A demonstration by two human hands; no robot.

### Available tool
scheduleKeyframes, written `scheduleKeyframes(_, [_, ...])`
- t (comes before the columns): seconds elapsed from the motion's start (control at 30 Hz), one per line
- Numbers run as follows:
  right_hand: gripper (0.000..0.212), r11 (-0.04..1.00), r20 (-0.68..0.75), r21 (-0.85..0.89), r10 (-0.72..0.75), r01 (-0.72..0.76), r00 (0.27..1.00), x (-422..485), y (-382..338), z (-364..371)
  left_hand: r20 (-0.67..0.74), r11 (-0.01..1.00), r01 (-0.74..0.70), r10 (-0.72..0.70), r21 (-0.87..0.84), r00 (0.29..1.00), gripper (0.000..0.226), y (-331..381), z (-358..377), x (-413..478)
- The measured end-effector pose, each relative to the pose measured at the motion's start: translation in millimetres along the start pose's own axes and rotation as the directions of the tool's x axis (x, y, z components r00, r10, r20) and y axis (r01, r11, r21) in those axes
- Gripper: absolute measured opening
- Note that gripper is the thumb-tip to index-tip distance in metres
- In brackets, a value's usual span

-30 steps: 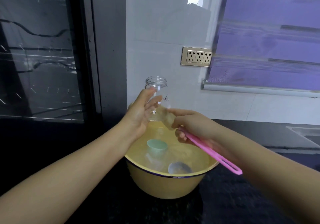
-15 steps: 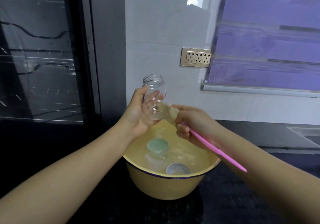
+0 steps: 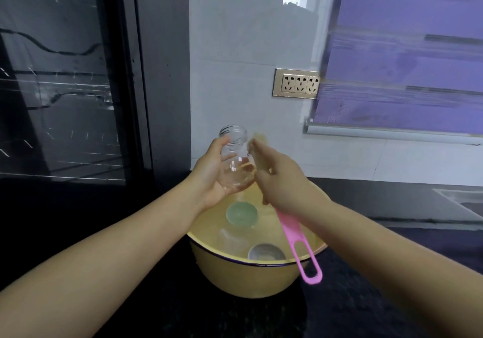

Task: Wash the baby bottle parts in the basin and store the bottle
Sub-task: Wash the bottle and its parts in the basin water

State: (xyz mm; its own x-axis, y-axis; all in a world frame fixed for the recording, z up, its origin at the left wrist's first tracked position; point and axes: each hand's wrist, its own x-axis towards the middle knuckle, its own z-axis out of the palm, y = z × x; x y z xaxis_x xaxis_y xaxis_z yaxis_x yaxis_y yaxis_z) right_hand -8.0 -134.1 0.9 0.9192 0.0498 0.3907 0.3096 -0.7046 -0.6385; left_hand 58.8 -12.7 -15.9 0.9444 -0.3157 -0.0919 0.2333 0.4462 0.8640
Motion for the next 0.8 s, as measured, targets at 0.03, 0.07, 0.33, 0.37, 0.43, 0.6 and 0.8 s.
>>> scheduleKeyframes(0.03, [0.056, 0.991, 0.021, -0.101, -0.091, 0.092, 0.996, -5.5, -1.1, 1.4, -0.023, 1.000, 0.000, -0.001, -0.031, 1.000, 0.035, -0.1, -1.6, 0.5])
scheduleKeyframes(0.07, [0.060, 0.970, 0.054, -0.174, -0.164, 0.171, 0.985, -10.6, -2.8, 2.5, -0.027, 0.998, 0.001, -0.003, -0.062, 1.000, 0.037, 0.3, -2.8, 0.9])
scheduleKeyframes(0.33, [0.073, 0.628, 0.381, -0.676, -0.152, 0.387, 0.912, -26.0, -15.1, 5.1, -0.021, 0.974, 0.002, -0.007, -0.225, 1.000, 0.024, 5.0, 10.3, -6.6])
scheduleKeyframes(0.37, [0.072, 0.602, 0.373, -0.699, -0.154, 0.386, 0.915, -26.6, -13.9, 6.0, -0.006, 0.974, 0.001, -0.003, -0.228, 1.000, 0.025, 4.8, 9.3, -6.9])
scheduleKeyframes(0.43, [0.071, 0.588, 0.330, -0.725, -0.160, 0.358, 0.930, -25.1, -11.3, 5.8, 0.057, 0.979, -0.004, 0.016, -0.202, 0.998, 0.025, 5.6, 6.1, -6.7])
scheduleKeyframes(0.6, [0.071, 0.610, 0.228, -0.734, -0.193, 0.299, 0.954, -23.7, -8.1, 2.5, 0.116, 0.985, 0.002, 0.018, -0.172, 0.993, 0.015, 8.8, 17.3, -9.6])
scheduleKeyframes(0.8, [0.067, 0.573, -0.039, -0.774, -0.469, 0.270, 0.883, -18.6, 1.6, -1.7, -0.038, 0.908, 0.040, -0.061, -0.417, 0.997, 0.030, 18.8, 53.1, -22.3])
